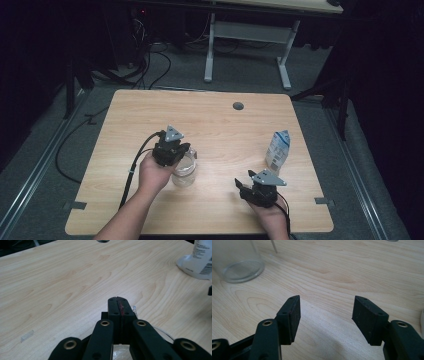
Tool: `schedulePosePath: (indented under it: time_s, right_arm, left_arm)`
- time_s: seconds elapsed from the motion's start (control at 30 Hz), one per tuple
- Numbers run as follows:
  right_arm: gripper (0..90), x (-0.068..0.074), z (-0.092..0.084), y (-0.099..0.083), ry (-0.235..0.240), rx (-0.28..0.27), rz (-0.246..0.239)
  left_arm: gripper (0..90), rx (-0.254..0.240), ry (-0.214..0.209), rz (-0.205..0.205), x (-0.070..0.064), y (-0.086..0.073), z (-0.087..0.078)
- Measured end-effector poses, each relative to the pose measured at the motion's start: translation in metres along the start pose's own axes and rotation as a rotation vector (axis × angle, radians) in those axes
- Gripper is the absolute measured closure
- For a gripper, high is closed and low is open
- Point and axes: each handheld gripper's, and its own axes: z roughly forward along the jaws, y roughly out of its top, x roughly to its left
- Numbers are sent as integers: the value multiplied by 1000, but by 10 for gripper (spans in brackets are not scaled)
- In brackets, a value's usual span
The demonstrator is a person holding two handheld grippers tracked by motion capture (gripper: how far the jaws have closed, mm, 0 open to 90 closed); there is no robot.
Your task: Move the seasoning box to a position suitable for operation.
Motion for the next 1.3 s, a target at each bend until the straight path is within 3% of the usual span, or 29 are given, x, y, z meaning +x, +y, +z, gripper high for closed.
schedulePosePath:
  time_s: [0.2, 0.4, 0.57, 0.8, 0.97, 1.3]
  right_arm:
    - [397, 2, 1, 0, 5, 4, 0]
    - [396, 1, 1, -1, 6, 9, 5]
    - [407, 2, 2, -1, 18, 11, 11]
    - [446, 2, 3, -2, 21, 8, 15]
    - [450, 2, 4, -2, 19, 2, 17]
    - [491, 3, 5, -4, 20, 12, 0]
  left_arm:
    - [900, -28, -4, -6, -3, -5, -10]
    - [900, -122, 53, -39, 12, -6, -35]
    - [870, -113, 74, -35, 25, -20, -45]
    - [850, -86, 66, -77, 37, -51, -42]
    - [864, -86, 45, -95, 37, -68, -37]
    - [900, -162, 40, -97, 23, -95, -31]
